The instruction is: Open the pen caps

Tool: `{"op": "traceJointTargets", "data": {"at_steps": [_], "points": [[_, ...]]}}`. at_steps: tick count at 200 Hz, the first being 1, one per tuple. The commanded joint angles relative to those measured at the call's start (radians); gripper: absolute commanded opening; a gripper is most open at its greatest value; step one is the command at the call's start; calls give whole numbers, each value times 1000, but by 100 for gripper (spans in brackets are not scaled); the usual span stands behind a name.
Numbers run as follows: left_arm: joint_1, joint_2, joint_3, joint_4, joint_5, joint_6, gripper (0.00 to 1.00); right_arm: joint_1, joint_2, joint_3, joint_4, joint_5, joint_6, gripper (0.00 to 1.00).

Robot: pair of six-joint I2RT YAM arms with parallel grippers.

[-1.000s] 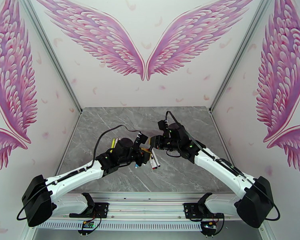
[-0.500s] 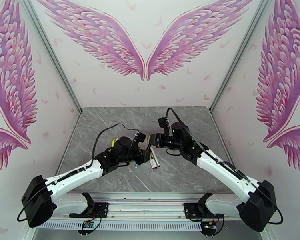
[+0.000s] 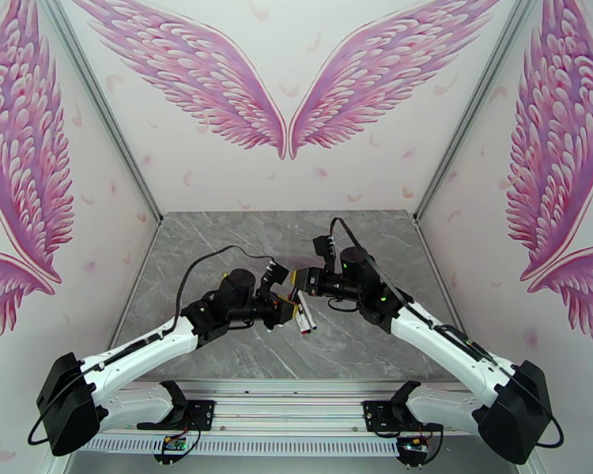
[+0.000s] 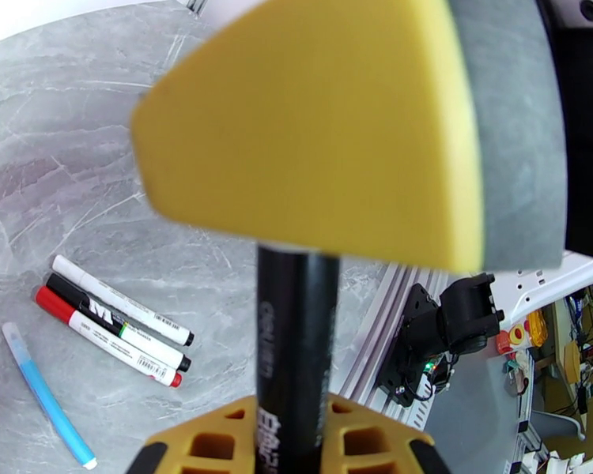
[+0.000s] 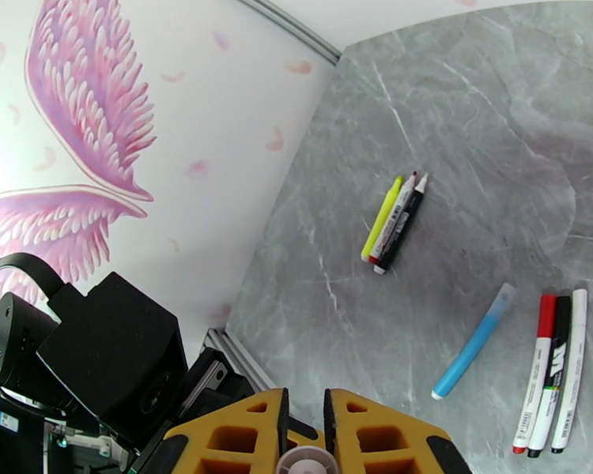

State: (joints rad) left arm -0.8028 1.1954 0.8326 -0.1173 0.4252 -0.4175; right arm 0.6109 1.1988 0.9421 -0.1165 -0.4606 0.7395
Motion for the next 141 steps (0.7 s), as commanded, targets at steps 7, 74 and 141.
{"op": "traceJointTargets", "data": {"at_steps": [7,74,141], "points": [[20,-52,-12,4,70,9,0,-12,-27,2,7,-13,-106,12],[-48,-31,41,-102,-159,62,0,-34,-40,91,-147,121,-69,13],[-158,45,64,-92,-307,72,0,-43,-21,143,-226,223,-52,12]]}}
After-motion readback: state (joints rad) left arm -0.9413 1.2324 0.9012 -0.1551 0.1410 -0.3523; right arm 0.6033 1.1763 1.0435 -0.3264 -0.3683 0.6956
